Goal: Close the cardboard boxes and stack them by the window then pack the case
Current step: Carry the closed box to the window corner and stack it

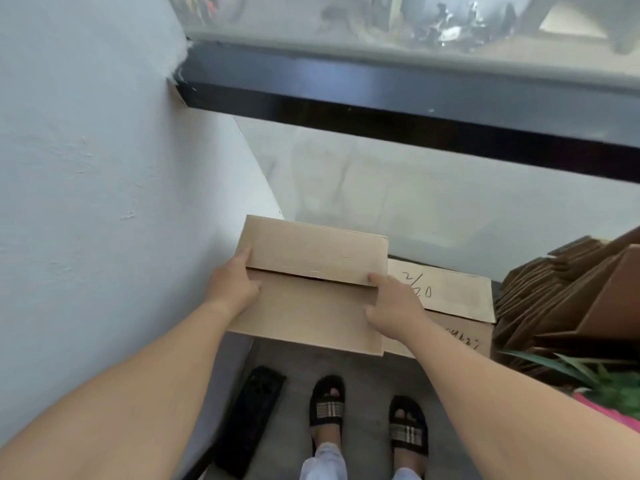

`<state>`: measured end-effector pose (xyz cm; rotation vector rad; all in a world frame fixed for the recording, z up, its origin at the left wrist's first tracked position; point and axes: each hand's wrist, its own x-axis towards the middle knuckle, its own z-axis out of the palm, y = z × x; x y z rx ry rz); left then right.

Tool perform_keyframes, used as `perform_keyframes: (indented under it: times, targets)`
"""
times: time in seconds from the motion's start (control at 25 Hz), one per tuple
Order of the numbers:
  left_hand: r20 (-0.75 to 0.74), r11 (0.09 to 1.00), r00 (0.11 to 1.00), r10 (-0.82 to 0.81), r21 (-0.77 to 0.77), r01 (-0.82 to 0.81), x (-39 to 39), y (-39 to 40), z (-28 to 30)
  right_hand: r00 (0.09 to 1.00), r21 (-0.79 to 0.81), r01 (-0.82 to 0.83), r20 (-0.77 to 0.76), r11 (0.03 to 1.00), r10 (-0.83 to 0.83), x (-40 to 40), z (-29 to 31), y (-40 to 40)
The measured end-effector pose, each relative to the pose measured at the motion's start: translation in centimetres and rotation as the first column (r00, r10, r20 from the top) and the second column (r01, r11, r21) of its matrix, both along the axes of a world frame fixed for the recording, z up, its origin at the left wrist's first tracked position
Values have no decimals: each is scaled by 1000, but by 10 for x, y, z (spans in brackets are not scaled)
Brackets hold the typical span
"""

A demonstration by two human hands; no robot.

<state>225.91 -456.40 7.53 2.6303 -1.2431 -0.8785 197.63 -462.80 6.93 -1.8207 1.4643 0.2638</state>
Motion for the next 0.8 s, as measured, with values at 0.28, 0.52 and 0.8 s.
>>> perform_keyframes:
  times: [0.28, 0.52, 0.8]
  targets:
    - [-15, 998, 999, 33, -51, -34, 37, -10, -49, 998, -84, 63, 18, 994, -62, 29, -44, 11]
    - [-9, 999, 1000, 25, -36, -25, 54, -10, -59, 999, -121, 31, -5, 992, -32, 42, -53, 5]
    - [-11, 998, 1000, -15, -66, 14, 53, -19, -64, 1000, -147, 5, -6, 989, -6, 34, -53, 4]
